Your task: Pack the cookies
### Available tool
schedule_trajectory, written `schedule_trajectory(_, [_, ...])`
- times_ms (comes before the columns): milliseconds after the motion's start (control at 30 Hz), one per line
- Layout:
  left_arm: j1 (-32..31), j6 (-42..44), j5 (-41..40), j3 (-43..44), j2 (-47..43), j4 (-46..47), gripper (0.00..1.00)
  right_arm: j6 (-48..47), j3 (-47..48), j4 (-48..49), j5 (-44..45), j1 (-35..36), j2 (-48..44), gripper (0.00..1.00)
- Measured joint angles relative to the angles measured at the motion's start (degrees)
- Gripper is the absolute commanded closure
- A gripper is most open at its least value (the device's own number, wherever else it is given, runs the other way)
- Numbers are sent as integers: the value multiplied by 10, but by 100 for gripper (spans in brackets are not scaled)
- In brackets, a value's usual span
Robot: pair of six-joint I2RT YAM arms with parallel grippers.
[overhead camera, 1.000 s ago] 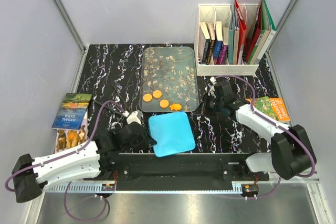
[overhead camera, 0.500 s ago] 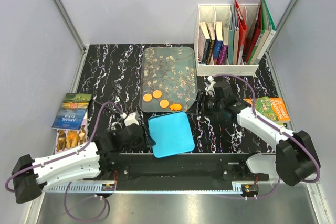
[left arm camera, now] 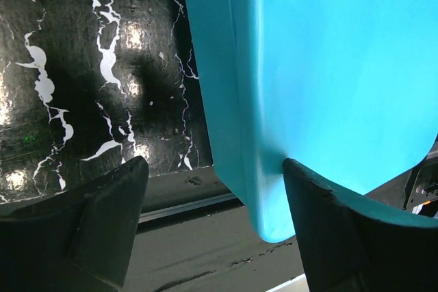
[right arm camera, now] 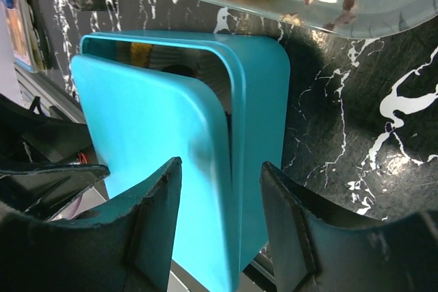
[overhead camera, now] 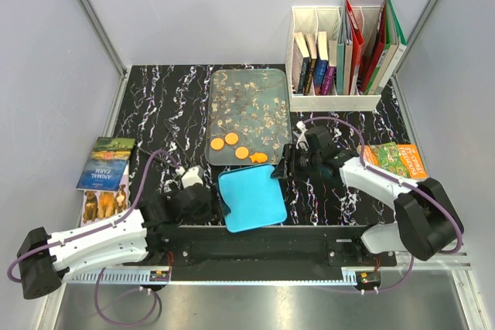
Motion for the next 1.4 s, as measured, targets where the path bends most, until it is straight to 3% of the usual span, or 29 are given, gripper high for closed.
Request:
schedule_trajectory(133, [0,4,0,2,18,21,27,-1,-1,8,-2,1,21,46])
schedule_trajectory(400, [8,31,9,19,92,113,55,1,-7,36,-13,4,49,51])
schedule_trajectory(600, [32,50,33,28,125,148,65,4,-20,67,-10,-1,48,56])
schedule_trajectory(933, [46,91,53,69,189,157,63,15,-48,109,14,-11,27,59])
schedule_trajectory(1067, [49,101,55,78,199,153,47,20,-59,117,23,-11,13,56])
schedule_trajectory(1133, [50,110,54,80,199,152,45,23,-61,116,26,-11,10,56])
schedule_trajectory(1400, [50,123,38,79,169,122,44,32,-50,96,14,-3,7,73])
